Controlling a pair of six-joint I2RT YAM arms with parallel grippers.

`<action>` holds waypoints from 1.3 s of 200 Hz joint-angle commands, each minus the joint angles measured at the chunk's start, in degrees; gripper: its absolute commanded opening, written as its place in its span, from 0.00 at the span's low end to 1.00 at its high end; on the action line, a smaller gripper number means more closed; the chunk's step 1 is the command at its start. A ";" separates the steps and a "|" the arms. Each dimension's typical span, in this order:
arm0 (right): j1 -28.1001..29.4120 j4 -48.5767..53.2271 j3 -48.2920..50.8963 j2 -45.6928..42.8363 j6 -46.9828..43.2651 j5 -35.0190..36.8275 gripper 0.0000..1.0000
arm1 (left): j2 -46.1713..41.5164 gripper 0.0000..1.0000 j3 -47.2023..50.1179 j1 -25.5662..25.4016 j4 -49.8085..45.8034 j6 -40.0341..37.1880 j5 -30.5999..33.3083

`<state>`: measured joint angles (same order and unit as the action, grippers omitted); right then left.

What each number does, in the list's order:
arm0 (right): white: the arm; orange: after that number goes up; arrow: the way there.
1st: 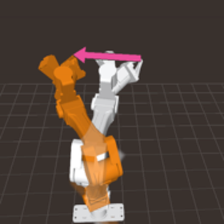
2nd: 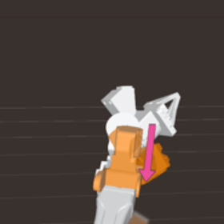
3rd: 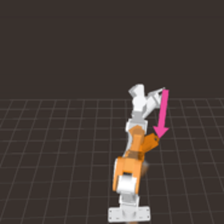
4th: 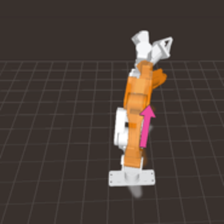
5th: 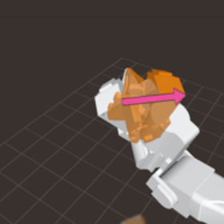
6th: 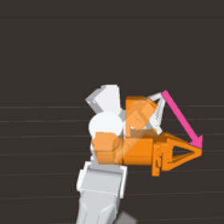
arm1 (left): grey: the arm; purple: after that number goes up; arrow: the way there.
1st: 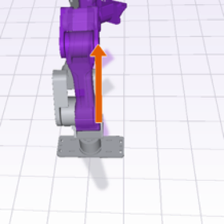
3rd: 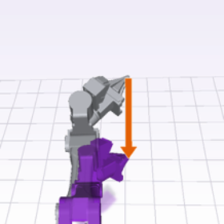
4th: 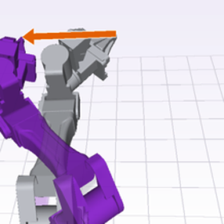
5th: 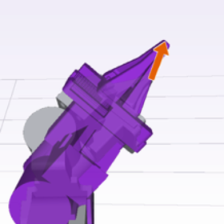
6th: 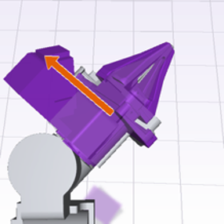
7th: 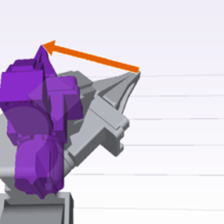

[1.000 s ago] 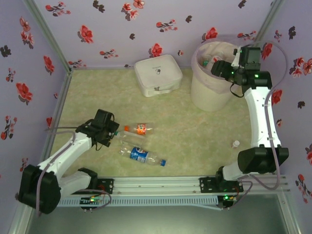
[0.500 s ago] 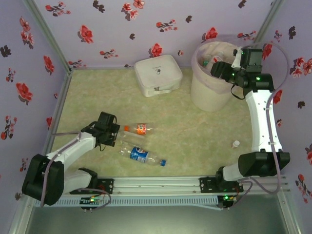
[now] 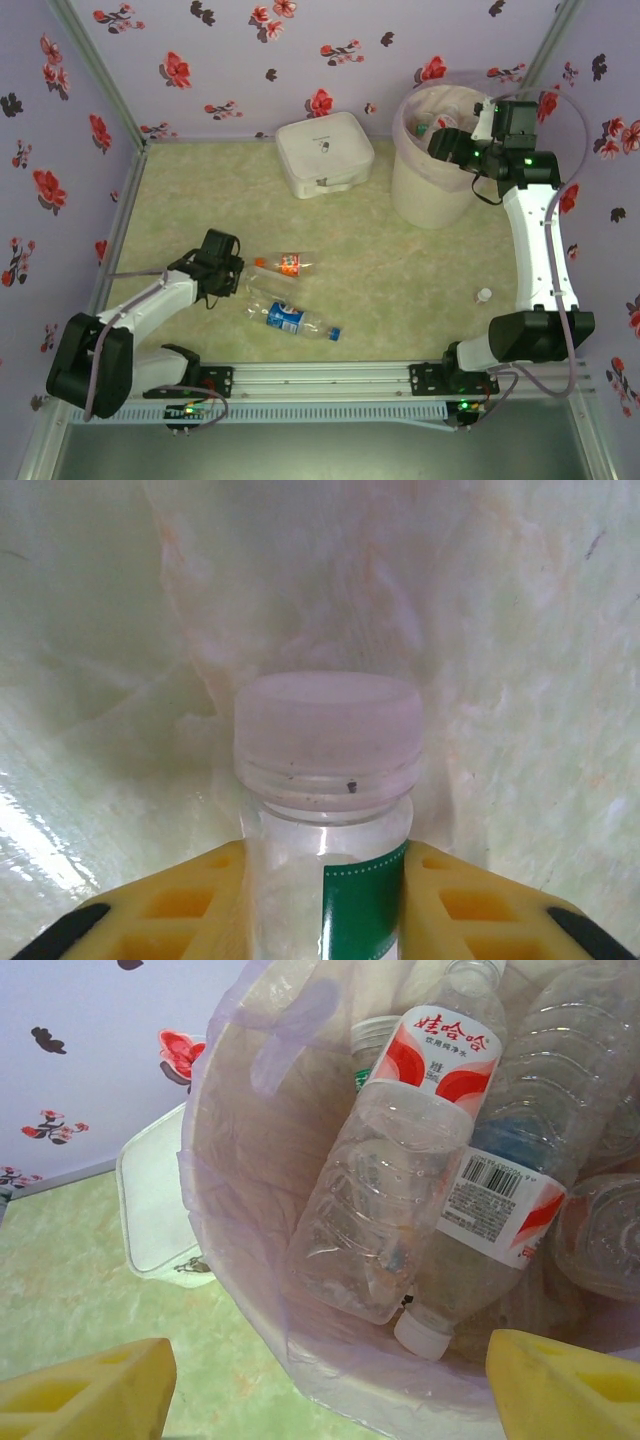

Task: Put the plastic bottles in the bin

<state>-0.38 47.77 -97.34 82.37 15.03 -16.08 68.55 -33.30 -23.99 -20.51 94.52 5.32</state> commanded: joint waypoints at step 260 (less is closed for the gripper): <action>30.66 -5.82 -0.92 22.78 3.45 -29.31 0.84 | 18.93 0.02 -25.79 0.11 49.51 -35.97 -32.48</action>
<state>30.02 44.64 -98.02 103.74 17.04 -42.26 85.84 -56.95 -22.96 24.36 60.40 -25.78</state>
